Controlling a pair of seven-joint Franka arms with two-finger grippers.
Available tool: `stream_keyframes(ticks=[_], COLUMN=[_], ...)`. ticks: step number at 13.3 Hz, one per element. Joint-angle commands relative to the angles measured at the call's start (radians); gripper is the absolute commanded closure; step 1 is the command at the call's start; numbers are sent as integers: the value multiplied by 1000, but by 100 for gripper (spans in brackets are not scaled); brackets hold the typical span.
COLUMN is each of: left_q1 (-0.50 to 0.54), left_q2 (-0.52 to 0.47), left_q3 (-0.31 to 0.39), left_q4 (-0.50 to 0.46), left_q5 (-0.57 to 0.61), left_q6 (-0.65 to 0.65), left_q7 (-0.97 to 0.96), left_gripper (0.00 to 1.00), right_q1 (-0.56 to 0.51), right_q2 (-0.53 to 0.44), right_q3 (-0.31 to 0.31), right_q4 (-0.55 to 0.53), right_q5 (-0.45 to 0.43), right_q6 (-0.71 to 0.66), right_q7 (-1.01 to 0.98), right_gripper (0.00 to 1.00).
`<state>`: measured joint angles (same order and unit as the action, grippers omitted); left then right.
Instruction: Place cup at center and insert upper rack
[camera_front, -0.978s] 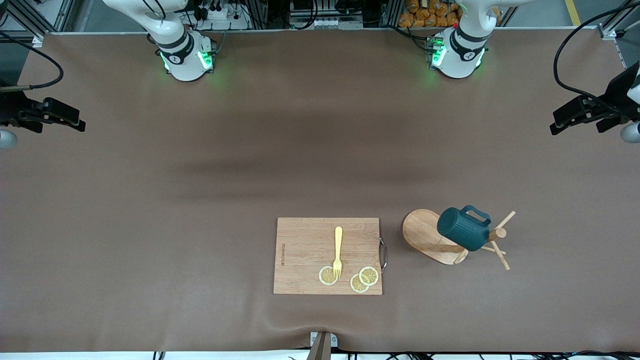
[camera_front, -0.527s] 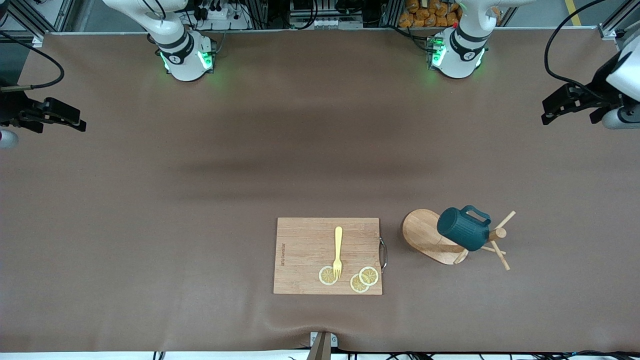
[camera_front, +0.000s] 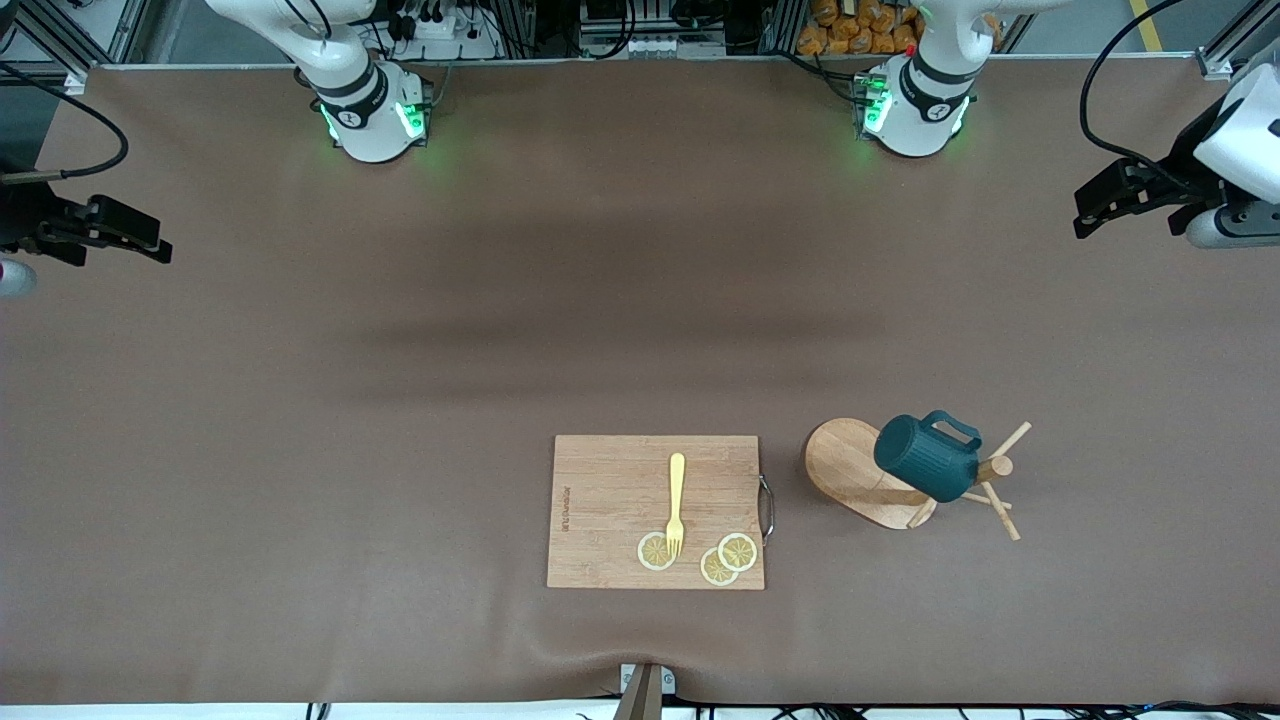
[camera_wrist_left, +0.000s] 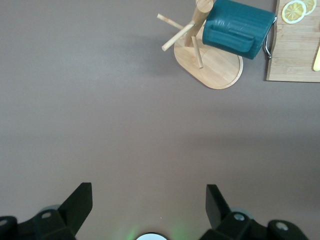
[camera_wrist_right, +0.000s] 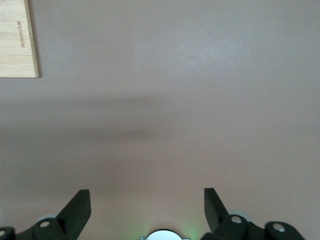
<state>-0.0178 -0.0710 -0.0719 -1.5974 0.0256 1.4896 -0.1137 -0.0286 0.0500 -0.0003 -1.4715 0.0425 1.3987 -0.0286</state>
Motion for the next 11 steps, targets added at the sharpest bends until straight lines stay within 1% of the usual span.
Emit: stream_keyframes(ticks=[1,6,9,11], left_q1=[2,2,2,2], left_q2=[-41,-21,-16,-16], left_q3=[-17,-9,-8,-8], left_q4=[-42,-27,-29,-30], left_q5=[71,42,4,4], left_q6=[14,12,12,12], left_q7=[-12,-27,-113,-106], left_gripper=[0,0,0,0], right_q1=[-5,-4,-4,-4], right_q2=[-12,-12,-13,-13], right_q3=[3,3,3,3], right_q4=[-4,-4,-4,-6], right_q5=[-6,-7,-6,-7], right_q6=[-4,-9,-12,-13], right_q7=[-1,-1,1,1], right_gripper=[0,0,0,0])
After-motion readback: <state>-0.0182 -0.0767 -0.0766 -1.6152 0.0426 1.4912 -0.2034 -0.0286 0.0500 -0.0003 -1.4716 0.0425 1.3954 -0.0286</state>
